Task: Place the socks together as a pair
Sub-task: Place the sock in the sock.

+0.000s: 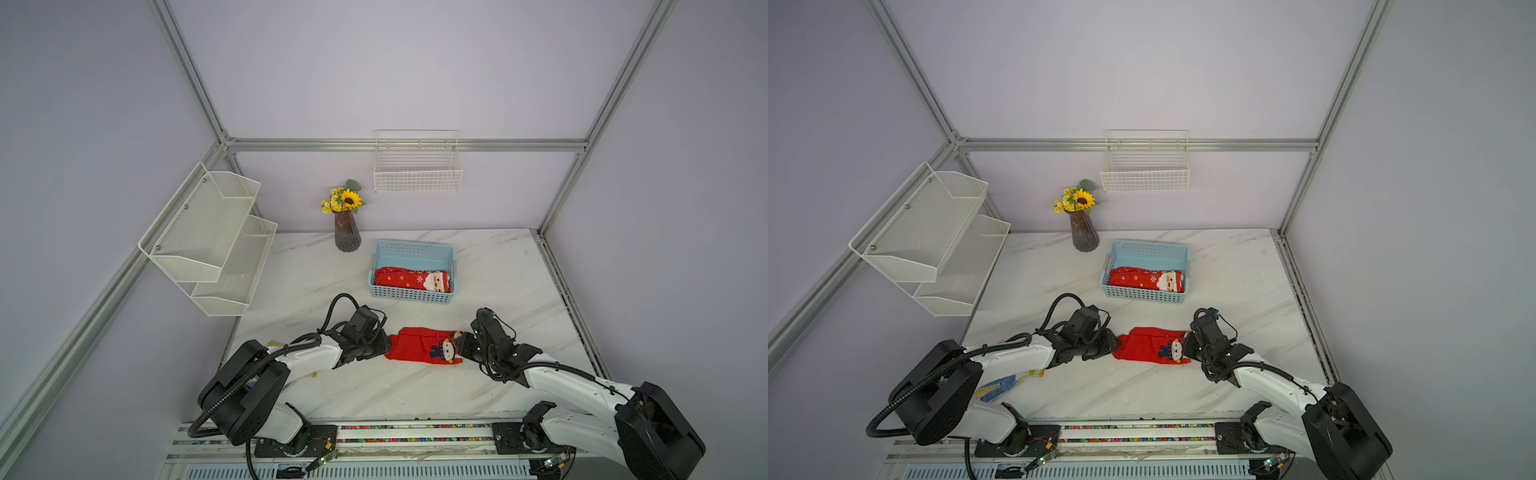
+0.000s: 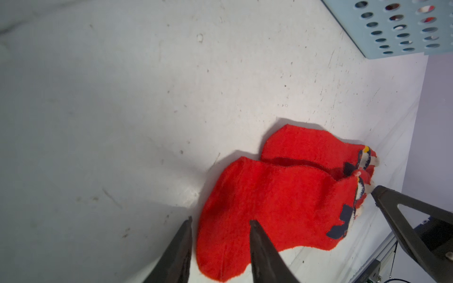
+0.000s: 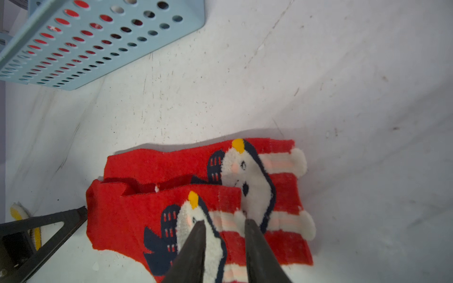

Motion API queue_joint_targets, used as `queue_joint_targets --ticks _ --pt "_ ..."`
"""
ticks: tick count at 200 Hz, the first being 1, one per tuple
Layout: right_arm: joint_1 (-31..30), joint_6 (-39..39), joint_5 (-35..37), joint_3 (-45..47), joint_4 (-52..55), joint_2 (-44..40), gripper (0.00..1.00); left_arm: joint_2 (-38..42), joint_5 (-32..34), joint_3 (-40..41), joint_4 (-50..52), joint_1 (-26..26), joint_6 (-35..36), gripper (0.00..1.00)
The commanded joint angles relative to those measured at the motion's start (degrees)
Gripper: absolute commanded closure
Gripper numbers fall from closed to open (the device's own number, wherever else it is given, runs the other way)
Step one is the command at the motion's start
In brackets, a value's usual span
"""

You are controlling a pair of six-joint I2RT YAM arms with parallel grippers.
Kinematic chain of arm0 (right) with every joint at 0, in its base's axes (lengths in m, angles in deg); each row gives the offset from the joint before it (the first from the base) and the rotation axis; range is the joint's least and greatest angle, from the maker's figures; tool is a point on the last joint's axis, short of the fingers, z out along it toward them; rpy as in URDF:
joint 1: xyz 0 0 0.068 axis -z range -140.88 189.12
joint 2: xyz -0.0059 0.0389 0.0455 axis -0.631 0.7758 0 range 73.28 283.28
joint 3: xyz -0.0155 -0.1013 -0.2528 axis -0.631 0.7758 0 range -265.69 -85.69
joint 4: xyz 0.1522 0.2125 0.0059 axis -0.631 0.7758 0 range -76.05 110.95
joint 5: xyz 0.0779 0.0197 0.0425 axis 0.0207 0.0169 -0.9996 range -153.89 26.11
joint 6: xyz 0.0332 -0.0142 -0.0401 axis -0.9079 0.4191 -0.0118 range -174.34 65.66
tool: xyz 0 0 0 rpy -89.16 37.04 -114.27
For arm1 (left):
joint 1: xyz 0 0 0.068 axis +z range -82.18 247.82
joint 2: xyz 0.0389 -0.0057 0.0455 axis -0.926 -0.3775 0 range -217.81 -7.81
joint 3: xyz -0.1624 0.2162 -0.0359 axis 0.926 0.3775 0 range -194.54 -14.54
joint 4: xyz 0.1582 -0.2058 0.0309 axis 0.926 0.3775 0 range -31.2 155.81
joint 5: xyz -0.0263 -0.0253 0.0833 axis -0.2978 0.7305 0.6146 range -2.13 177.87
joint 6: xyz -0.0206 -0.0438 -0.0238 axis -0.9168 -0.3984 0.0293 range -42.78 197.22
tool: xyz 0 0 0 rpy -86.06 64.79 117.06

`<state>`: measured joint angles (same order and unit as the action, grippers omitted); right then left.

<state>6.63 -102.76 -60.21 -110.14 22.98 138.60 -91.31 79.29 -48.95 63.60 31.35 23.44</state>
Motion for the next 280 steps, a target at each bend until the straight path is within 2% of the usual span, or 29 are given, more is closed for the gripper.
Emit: queue_joint_targets --ticks 1,63,82,142,148,210,229,280 --pt "0.3 -1.8 2.1 0.9 -1.5 0.4 0.66 -1.7 0.7 0.3 3.9 -0.4 0.8 0.65" --pt "0.3 -1.6 2.5 0.1 -1.9 2.9 0.64 -2.2 0.6 -0.2 3.8 -0.4 1.2 0.78" --pt "0.3 -1.5 1.9 0.3 -3.1 2.5 0.73 -2.8 0.2 -0.6 3.6 -0.4 1.2 0.82" --pt "0.3 -1.2 0.5 0.1 -3.8 2.4 0.97 -1.6 -0.8 -1.1 3.6 -0.4 2.2 1.0" --pt "0.3 -1.1 0.2 0.0 -3.6 2.2 1.0 -1.2 -0.9 -1.0 3.6 -0.4 2.3 1.0" --pt "0.3 -0.6 -1.8 -2.3 1.4 -5.4 1.0 2.1 -2.9 -1.4 3.9 -0.4 2.5 1.0" --pt "0.3 -0.2 -2.0 -3.7 3.3 -7.6 1.0 5.5 -3.5 -1.7 3.9 -0.5 2.3 1.0" --pt "0.3 1.5 -0.7 -9.0 8.4 -9.9 1.0 9.0 -4.7 -3.5 3.9 -1.4 1.8 1.0"
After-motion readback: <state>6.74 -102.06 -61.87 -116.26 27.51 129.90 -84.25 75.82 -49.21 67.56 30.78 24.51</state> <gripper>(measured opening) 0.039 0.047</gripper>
